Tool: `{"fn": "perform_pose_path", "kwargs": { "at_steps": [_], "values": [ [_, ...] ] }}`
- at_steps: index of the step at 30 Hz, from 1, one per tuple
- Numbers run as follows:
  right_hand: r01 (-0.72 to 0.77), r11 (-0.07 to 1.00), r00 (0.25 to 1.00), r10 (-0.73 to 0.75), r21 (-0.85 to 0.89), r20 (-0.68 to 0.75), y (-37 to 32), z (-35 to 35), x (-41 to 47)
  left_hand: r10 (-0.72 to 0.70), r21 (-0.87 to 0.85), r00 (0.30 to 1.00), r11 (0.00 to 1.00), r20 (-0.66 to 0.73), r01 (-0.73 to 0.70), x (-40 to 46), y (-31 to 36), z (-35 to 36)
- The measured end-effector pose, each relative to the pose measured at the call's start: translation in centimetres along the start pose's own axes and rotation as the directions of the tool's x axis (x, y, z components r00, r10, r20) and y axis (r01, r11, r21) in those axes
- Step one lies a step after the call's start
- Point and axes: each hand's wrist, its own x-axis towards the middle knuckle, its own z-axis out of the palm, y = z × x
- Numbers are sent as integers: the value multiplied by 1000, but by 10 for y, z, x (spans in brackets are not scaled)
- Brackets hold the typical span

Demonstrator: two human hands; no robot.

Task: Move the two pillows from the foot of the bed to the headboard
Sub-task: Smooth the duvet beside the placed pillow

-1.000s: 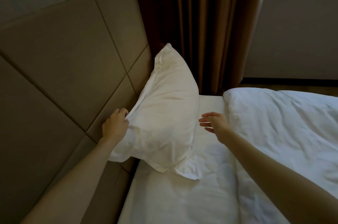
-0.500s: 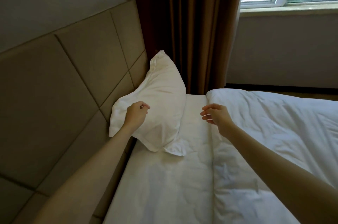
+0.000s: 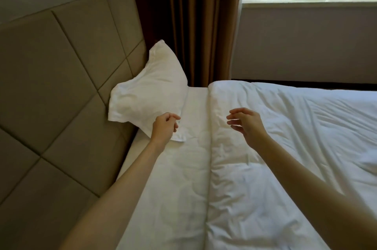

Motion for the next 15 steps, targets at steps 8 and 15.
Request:
{"fn": "perform_pose_path", "kwargs": {
  "at_steps": [8,15],
  "values": [
    [-21,998,988,31,67,-155,39,-79,-63,-32,-61,985,997,170,42,-68,0,64],
    [-13,997,966,32,77,-256,73,-179,-121,-23,-58,964,998,266,40,-137,11,139]
  ]
}}
